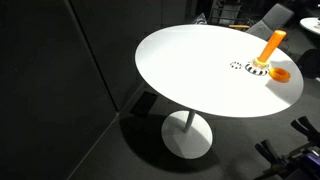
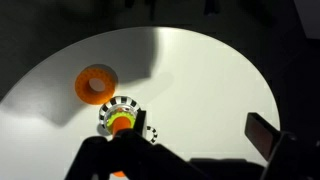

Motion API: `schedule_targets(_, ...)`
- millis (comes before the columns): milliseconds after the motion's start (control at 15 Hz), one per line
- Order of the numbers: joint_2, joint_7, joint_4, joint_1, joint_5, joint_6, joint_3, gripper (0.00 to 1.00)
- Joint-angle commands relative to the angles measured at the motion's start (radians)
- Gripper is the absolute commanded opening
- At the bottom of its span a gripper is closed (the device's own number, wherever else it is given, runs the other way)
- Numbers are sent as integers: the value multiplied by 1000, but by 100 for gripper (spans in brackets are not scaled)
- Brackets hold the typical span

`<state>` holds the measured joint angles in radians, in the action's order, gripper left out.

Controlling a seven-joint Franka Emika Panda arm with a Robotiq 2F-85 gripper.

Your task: Place the green ring on the table

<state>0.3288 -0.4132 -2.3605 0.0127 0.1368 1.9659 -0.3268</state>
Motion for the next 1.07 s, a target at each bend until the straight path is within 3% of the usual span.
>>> schedule_targets(0,-4,-10,3,35,11,-3,32,100)
schedule_targets(533,-52,2,4,42,13,57,57,100)
schedule_targets(1000,-196,8,-10,44,14,276,104,100)
